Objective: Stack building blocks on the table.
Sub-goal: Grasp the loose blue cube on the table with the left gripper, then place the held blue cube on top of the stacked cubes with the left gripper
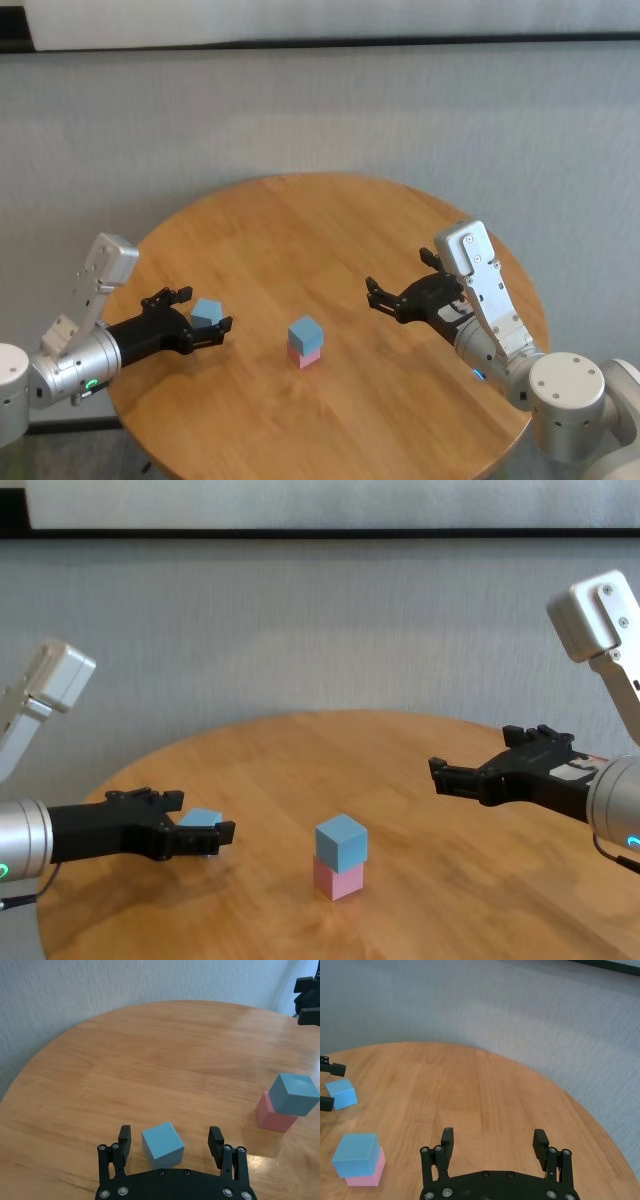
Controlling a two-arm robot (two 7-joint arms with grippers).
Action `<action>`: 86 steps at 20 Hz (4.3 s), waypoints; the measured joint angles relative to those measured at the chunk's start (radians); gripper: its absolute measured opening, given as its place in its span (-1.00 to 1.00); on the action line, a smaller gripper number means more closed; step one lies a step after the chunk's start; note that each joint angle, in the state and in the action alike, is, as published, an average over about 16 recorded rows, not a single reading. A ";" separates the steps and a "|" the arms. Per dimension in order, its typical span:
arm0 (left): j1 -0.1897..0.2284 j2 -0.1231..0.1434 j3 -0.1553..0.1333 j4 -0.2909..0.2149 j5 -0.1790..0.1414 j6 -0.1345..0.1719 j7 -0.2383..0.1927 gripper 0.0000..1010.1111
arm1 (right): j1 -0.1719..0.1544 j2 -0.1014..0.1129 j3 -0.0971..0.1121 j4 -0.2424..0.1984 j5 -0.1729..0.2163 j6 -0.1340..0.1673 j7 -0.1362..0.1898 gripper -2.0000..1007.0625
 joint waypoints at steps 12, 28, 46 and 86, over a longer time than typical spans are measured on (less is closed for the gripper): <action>-0.044 -0.029 -0.008 0.105 0.012 -0.036 -0.025 0.98 | 0.000 0.000 0.000 0.000 0.000 0.000 0.000 0.99; -0.117 -0.072 -0.033 0.274 0.037 -0.101 -0.068 0.98 | 0.000 0.000 0.000 0.000 0.000 0.000 0.000 0.99; -0.195 -0.112 -0.060 0.440 0.066 -0.173 -0.103 0.86 | 0.000 0.000 0.000 0.000 0.000 0.000 0.000 0.99; 0.089 0.024 -0.068 -0.283 0.065 0.040 -0.052 -0.20 | 0.000 0.000 0.000 0.000 0.000 0.000 0.000 0.99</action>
